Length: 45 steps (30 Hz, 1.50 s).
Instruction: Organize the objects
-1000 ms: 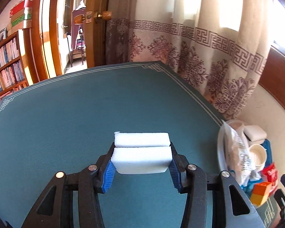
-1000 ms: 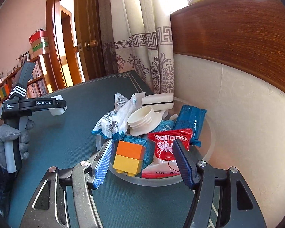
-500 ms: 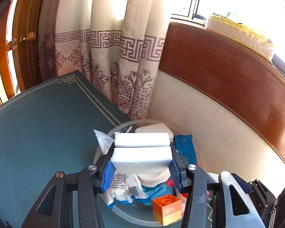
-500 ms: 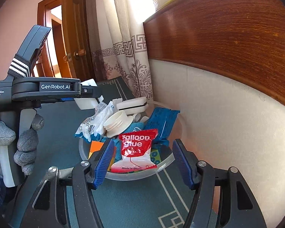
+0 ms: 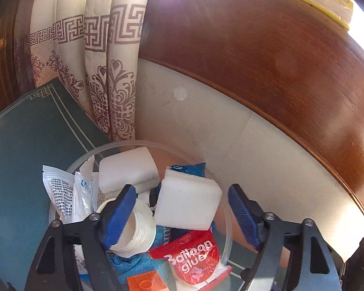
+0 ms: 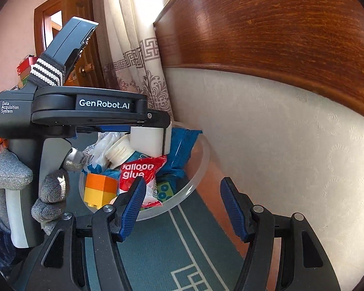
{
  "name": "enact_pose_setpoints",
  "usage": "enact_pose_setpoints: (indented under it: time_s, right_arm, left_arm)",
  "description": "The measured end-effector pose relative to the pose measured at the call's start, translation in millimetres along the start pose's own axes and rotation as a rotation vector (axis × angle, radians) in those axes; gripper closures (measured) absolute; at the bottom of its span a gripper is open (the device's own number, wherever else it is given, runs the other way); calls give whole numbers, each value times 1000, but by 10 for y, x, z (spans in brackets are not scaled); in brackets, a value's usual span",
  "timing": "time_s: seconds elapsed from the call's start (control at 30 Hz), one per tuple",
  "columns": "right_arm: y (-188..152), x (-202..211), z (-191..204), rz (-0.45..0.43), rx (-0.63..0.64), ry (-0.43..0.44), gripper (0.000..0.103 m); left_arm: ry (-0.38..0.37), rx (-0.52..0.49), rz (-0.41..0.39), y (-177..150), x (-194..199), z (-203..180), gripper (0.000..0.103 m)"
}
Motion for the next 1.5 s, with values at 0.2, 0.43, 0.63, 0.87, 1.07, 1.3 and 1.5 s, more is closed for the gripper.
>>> enact_pose_setpoints:
  time_s: [0.2,0.43,0.63,0.87,1.07,1.3,1.5]
  right_arm:
    - [-1,-10,-36,-1,-8,-5,38]
    - [-5,-5,-2,9,-3,2,38]
    - [-140,-35,97,81,12,45,29]
    - [-331,-125,154,203,38,29,19]
    - [-479,-140,186,247,40,-14,15]
    - [-474,-71,255,241,70,-53,13]
    - [-401,-7,331,213,98,-73,12]
  left_arm:
    - [6,74,-20,7,99,189,8]
    - [181,41,-102,-37,383,312,2]
    - [328,-17,-163,-237,679,417,0]
    - [470,7,-136,-549,811,513,0]
    - [568,-19,-45,-860,721,511,0]
    - [540,-14,-43,-1007,782,428,0]
    - [518,11,-44,-1059,841,422,0]
Point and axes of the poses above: each gripper's, at about its wrist camera, not at the fingertips, and x roughly against the way its jaws point, z to its left, y to its top, the point moved 4 cm from there along -x, roughly the way its jaws point, and after that the axes turned 1 degree about y, right-handed, at the moved point
